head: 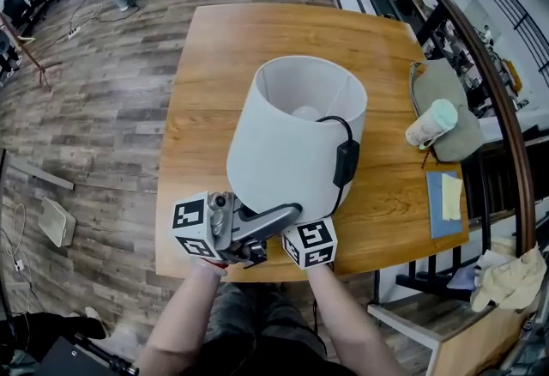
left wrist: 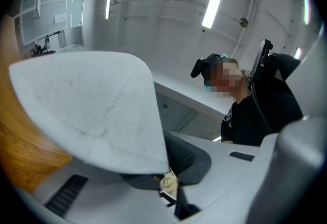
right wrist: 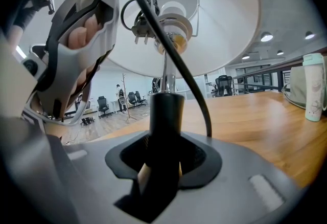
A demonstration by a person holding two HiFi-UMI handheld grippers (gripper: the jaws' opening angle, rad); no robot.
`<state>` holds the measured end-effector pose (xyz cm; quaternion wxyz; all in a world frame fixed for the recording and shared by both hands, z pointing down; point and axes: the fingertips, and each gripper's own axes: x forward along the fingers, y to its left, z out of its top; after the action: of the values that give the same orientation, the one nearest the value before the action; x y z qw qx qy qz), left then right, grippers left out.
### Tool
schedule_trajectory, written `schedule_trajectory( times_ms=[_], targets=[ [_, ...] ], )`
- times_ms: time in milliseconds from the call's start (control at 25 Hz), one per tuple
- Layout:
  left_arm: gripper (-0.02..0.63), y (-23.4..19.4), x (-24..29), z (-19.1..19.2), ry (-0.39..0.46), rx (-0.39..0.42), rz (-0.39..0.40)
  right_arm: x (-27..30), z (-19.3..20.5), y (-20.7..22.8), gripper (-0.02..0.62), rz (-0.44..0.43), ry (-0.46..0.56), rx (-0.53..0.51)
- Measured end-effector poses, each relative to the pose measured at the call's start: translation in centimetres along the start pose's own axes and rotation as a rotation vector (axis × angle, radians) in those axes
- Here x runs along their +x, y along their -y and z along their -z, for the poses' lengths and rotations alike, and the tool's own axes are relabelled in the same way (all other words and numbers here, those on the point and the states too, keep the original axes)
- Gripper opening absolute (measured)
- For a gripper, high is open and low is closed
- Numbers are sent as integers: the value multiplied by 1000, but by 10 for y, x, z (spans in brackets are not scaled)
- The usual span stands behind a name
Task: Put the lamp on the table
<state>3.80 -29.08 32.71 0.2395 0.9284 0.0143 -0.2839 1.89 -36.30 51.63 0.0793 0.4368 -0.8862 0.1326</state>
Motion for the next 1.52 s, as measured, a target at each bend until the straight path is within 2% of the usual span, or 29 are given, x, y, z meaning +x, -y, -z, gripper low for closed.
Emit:
schedule_trajectory(
  times_ms=[760, 1160, 1520],
  targets=[
    [6, -47, -19, -38, 8, -8, 22, 62, -21, 17, 158, 17, 26, -41],
    [6, -47, -21, -38, 7, -11, 34, 64, -20, 16, 160, 7, 41, -49],
    [3, -42, -21, -31, 3, -15, 29, 61, -14, 17, 164, 36, 21, -51]
  ],
)
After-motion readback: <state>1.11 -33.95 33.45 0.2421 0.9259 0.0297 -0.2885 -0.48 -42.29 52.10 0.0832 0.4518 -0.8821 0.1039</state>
